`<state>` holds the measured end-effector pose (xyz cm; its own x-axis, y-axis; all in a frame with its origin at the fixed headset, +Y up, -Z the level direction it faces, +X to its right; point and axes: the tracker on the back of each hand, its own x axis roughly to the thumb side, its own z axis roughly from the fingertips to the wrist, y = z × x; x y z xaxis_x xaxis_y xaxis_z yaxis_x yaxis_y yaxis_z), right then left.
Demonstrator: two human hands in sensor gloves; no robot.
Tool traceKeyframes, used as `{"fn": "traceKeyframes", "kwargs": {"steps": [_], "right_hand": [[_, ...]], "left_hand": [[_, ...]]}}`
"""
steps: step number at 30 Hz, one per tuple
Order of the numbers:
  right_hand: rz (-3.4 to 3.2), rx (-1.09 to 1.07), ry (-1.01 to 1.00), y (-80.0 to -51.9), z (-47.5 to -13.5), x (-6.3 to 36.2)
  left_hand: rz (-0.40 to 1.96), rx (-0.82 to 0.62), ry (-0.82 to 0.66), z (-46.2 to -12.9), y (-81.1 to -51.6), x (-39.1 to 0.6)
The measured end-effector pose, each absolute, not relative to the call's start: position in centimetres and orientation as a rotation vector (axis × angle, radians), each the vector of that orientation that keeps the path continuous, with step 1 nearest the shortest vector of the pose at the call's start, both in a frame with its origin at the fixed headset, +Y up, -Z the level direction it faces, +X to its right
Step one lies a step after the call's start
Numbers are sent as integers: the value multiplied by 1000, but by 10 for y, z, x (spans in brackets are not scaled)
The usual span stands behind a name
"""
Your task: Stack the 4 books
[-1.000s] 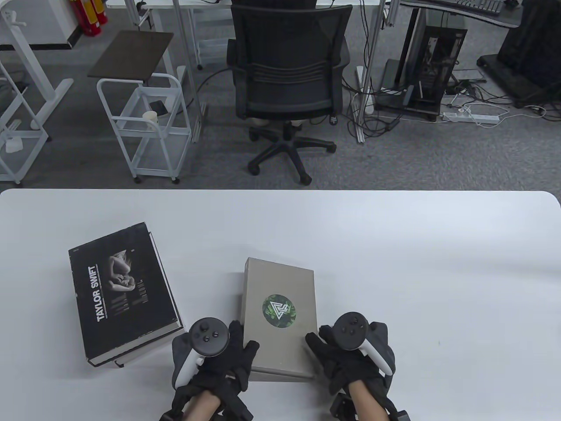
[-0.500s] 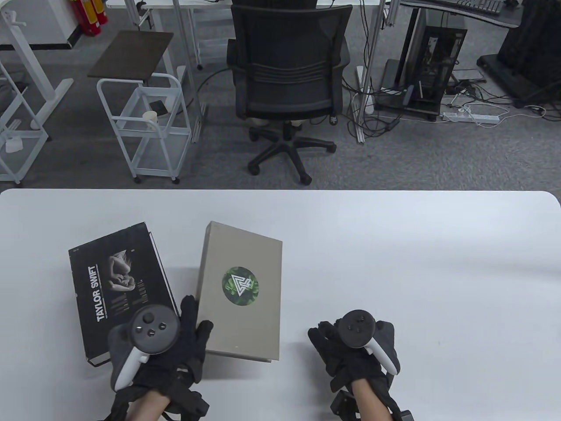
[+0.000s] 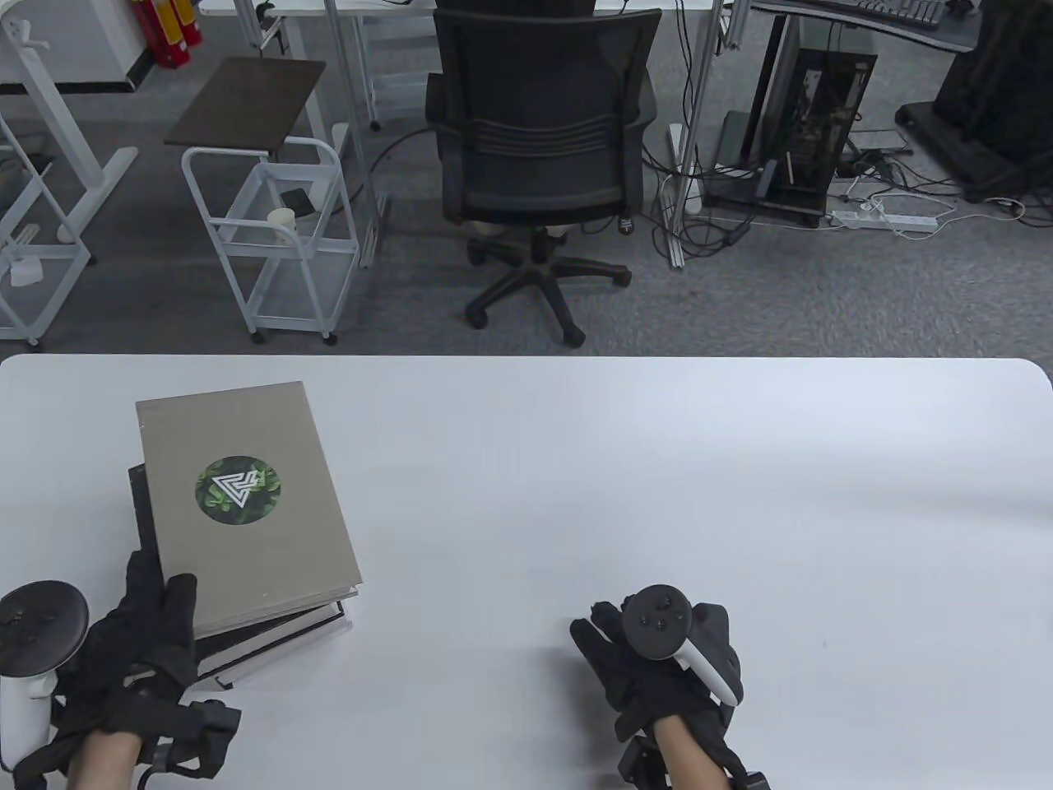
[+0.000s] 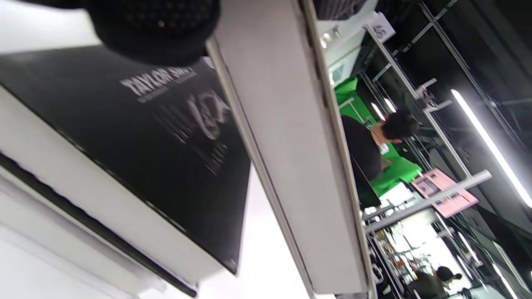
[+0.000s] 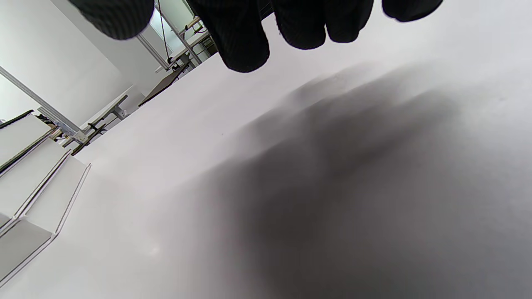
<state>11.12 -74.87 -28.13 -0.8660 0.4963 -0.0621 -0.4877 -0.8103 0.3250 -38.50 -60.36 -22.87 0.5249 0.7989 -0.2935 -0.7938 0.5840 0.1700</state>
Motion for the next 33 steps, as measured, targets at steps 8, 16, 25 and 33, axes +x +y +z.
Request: {"fn": "traceKeyframes", "kwargs": {"steps": [8, 16, 25, 33], "right_hand": [[2579, 41, 477, -751, -281, 110], [2604, 22, 485, -750, -281, 110], [2610, 14, 501, -749, -281, 109], [2611, 16, 504, -749, -281, 109]], "left_hand": [[1051, -4, 479, -225, -631, -422], [1069, -36, 510, -230, -651, -431], [1045, -75, 521, -233, -661, -430], [1059, -84, 524, -228, -664, -433]]}}
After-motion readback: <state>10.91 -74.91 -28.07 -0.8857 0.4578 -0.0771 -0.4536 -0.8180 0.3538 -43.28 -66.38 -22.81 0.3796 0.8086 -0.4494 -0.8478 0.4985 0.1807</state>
